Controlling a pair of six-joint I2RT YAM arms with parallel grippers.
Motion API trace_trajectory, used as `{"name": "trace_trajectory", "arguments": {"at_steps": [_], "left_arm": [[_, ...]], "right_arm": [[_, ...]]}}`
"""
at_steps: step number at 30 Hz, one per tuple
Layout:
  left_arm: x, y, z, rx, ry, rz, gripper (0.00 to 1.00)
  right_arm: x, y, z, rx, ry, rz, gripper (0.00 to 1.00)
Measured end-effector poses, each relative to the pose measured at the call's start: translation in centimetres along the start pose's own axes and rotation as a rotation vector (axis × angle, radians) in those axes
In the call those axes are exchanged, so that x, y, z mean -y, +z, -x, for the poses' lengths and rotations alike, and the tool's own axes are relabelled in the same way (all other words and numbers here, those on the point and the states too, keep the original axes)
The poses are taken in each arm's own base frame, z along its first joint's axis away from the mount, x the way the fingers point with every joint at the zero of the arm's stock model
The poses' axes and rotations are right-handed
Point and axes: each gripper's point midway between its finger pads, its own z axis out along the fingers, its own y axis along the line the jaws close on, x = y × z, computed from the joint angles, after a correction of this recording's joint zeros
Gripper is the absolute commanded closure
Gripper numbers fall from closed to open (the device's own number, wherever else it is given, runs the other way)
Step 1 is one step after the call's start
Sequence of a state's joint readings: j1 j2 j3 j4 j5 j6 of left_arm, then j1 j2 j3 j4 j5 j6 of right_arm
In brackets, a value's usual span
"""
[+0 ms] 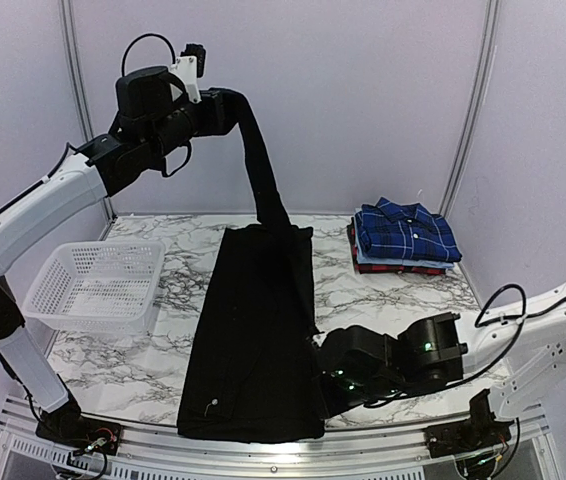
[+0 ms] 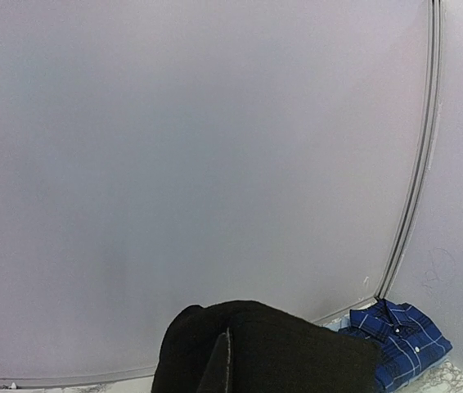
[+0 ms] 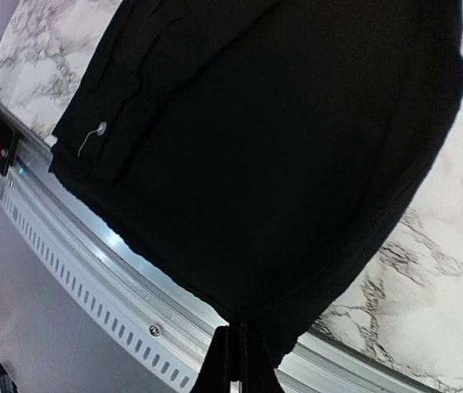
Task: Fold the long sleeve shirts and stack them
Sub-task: Fold the 1/3-folded shirt at the center of the board.
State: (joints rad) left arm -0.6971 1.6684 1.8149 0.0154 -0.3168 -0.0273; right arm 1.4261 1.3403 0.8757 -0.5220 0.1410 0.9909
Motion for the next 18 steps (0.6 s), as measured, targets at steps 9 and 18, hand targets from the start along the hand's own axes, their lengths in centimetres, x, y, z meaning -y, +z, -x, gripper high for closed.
{"name": "trace_trajectory", "arguments": {"at_steps": [9, 18], "left_arm": [[-0.7, 0.1, 1.4, 0.061, 0.059, 0.026, 1.00], [-1.5, 0.9, -2.4, 0.004, 0.124, 0.047, 1.00]], "right_arm": [[-5.6, 5.9, -0.8, -0.138, -0.168, 0.087, 1.00], [-6.9, 8.2, -0.7, -0.183, -0.177, 0.150, 1.00]]}}
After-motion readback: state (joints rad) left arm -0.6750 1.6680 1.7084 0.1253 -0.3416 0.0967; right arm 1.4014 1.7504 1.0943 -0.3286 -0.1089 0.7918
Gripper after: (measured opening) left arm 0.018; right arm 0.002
